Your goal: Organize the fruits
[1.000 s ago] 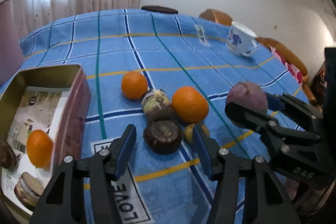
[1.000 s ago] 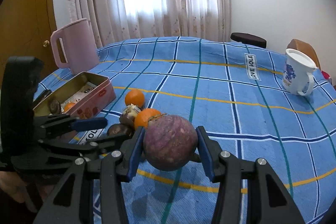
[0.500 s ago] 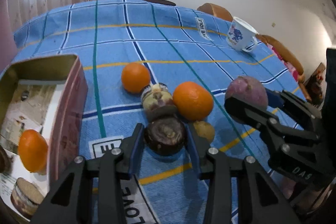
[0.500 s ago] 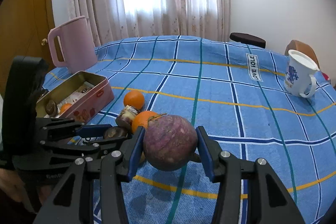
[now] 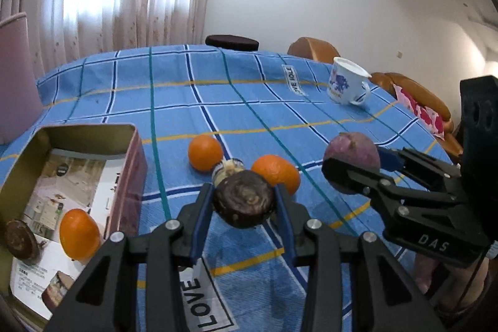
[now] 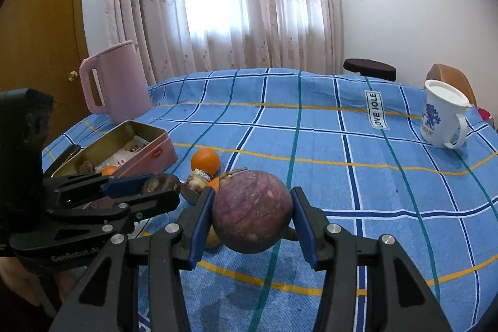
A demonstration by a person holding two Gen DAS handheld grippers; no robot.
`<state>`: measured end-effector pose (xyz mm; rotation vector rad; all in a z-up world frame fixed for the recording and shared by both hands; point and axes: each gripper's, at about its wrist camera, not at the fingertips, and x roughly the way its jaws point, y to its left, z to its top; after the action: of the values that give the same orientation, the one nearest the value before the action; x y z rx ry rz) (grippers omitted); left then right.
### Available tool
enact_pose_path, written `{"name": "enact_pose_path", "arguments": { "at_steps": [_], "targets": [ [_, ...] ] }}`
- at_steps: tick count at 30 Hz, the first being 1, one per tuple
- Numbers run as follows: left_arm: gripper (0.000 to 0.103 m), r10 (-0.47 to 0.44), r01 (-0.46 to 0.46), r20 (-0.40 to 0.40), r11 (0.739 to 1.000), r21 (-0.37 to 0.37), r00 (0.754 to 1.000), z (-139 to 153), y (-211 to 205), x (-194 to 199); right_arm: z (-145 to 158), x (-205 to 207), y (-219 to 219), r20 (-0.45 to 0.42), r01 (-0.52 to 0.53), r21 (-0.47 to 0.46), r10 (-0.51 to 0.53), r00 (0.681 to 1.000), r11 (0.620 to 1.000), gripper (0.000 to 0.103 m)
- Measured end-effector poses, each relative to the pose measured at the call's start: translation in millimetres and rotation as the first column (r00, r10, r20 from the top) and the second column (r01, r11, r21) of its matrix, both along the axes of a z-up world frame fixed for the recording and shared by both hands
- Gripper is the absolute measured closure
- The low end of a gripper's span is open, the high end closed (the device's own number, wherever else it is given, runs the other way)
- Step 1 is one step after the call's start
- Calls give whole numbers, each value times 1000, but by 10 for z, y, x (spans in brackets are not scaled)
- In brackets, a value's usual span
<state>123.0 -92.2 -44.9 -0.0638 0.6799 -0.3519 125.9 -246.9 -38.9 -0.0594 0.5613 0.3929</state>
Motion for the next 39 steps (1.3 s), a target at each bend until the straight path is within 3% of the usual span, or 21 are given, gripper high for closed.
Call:
{"name": "enact_pose_path", "arguments": {
  "at_steps": [21,39],
  "targets": [
    [62,43,-47,153,999,24,987,132,-4,-217,100,-176,-36,106,-23,26,21,994,999,52],
    [62,63,-70,221,997,27,973,187,15,-343,138,-290,-57,165,-30,32,25,986,999,52]
  ]
}}
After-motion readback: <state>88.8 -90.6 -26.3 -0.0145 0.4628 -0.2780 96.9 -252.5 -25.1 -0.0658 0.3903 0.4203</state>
